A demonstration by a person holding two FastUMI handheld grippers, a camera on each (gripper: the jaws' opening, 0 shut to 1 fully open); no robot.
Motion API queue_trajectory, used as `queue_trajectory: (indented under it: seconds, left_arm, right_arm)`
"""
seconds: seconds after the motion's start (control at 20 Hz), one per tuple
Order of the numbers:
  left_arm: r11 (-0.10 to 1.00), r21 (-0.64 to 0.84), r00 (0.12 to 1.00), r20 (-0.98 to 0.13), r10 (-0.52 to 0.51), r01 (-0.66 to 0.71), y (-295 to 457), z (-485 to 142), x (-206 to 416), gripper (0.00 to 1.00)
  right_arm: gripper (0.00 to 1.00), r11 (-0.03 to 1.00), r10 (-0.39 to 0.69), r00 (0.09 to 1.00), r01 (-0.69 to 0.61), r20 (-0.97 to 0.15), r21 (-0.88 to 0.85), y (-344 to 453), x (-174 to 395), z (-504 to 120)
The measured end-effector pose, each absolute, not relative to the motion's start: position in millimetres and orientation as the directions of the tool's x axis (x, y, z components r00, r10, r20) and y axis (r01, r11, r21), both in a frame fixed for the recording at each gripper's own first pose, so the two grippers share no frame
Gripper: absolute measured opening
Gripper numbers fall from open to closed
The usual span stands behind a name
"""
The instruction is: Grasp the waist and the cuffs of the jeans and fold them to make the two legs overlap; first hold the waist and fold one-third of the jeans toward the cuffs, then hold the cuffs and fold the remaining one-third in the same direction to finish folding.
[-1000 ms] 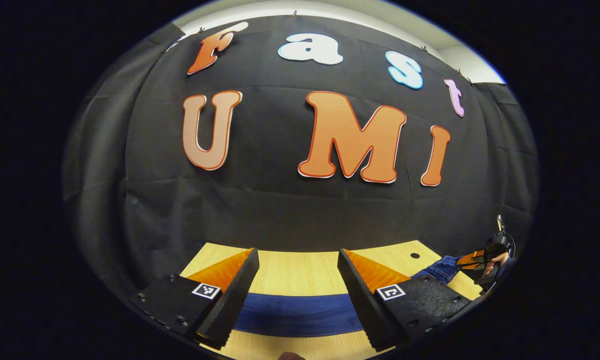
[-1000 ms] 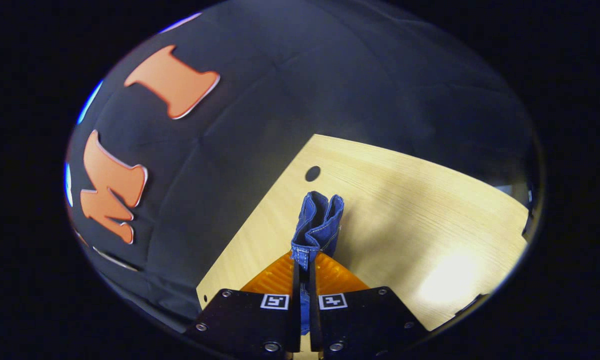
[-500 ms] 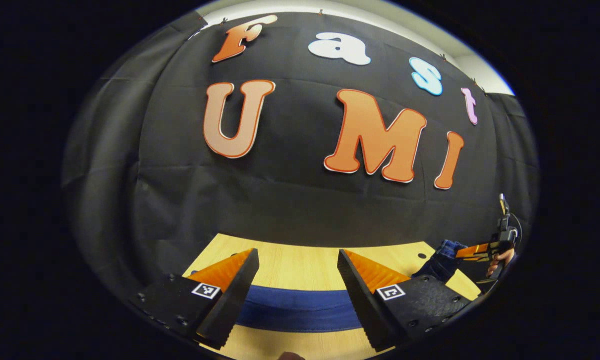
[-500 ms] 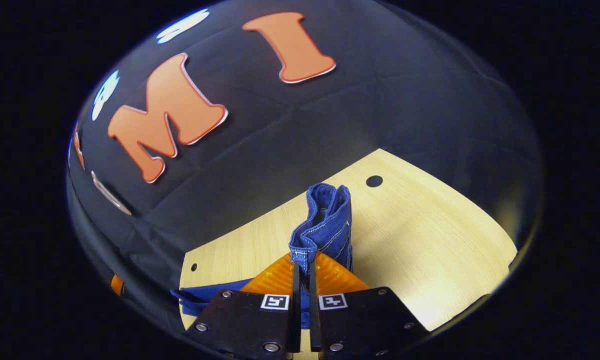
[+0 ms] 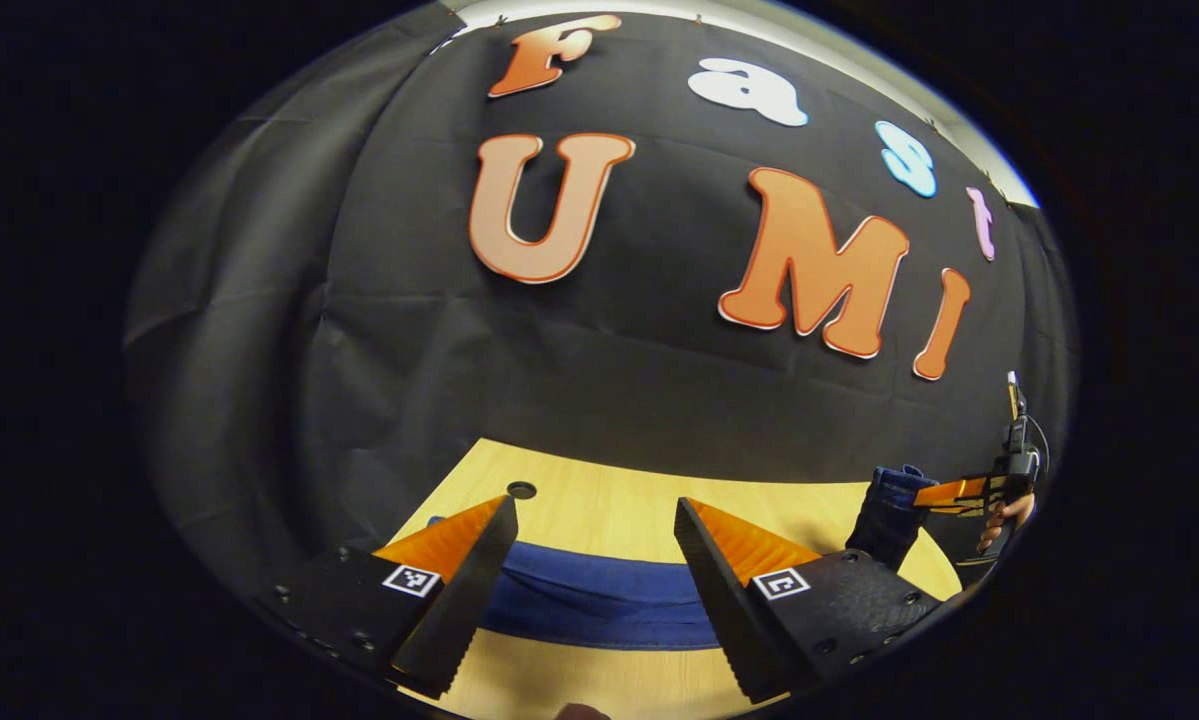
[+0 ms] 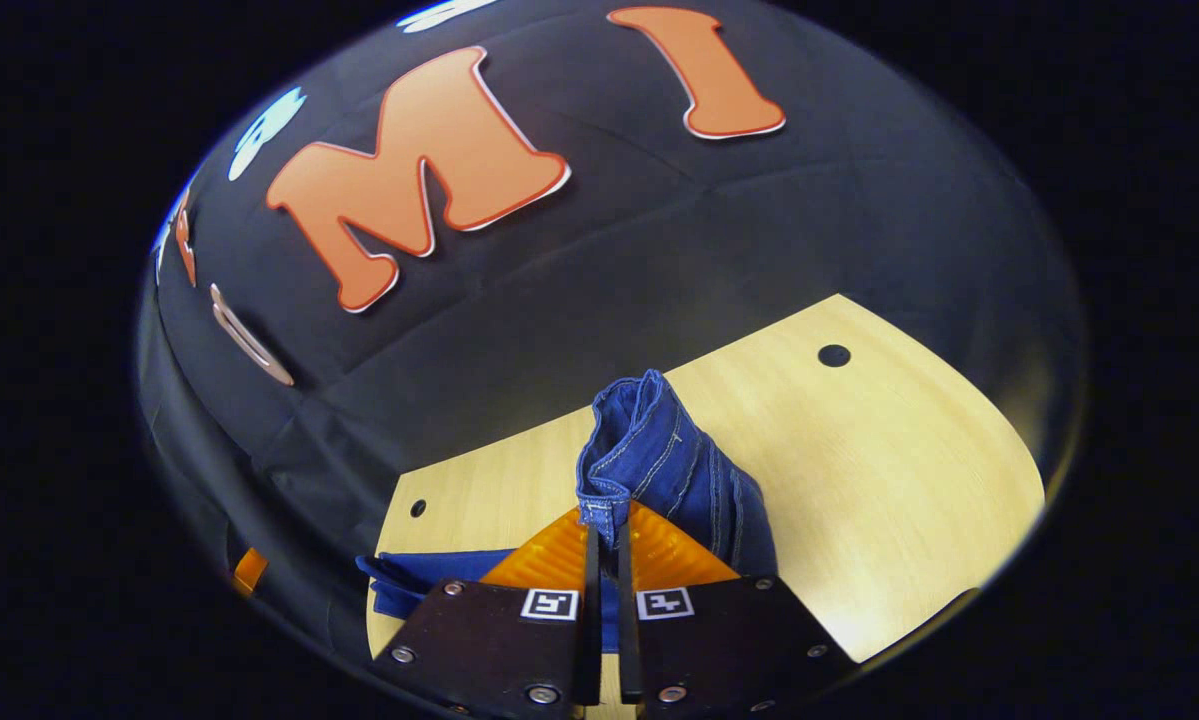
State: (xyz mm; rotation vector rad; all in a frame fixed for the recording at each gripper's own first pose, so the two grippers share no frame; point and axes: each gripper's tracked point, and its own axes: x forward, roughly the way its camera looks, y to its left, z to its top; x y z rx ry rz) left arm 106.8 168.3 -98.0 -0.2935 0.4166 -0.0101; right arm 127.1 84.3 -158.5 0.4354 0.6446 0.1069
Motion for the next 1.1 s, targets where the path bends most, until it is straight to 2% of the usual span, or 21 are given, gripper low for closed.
queue_trajectory:
  seconds: [0.3, 0.45, 0.5, 0.65, 0.9, 1.1]
  left_arm:
    - [0.946, -0.287, 0.881, -0.474, -0.005, -0.149, 217.5, -137.3, 97.3, 0.98]
    - [0.931, -0.312, 0.848, -0.531, -0.006, -0.189, 233.9, -167.4, 98.8, 0.95]
    - [0.919, -0.331, 0.833, -0.553, -0.005, -0.214, 239.9, -181.4, 101.5, 0.98]
    - [0.862, -0.409, 0.742, -0.668, -0.058, -0.301, 243.6, -233.2, 96.3, 0.98]
    - [0.710, -0.553, 0.661, -0.732, -0.163, -0.437, 252.1, -292.5, 88.2, 0.98]
    - [0.642, -0.586, 0.619, -0.756, -0.213, -0.495, 258.5, -316.1, 83.4, 0.96]
  right_arm:
    - [0.07, 0.921, 0.255, 0.762, -0.003, -0.595, 0.390, 136.1, 130.8, -176.5]
    - [0.07, 0.919, 0.268, 0.744, -0.008, -0.612, 0.393, 152.4, 128.9, -184.4]
    - [0.07, 0.917, 0.273, 0.735, -0.004, -0.620, 0.400, 157.0, 128.4, -187.3]
    - [0.07, 0.904, 0.287, 0.697, 0.028, -0.657, 0.426, 170.1, 123.6, -199.5]
    - [0.07, 0.903, 0.267, 0.672, 0.076, -0.690, 0.424, 180.6, 121.8, -213.6]
    - [0.07, 0.882, 0.283, 0.614, 0.135, -0.736, 0.452, 202.4, 125.2, -228.4]
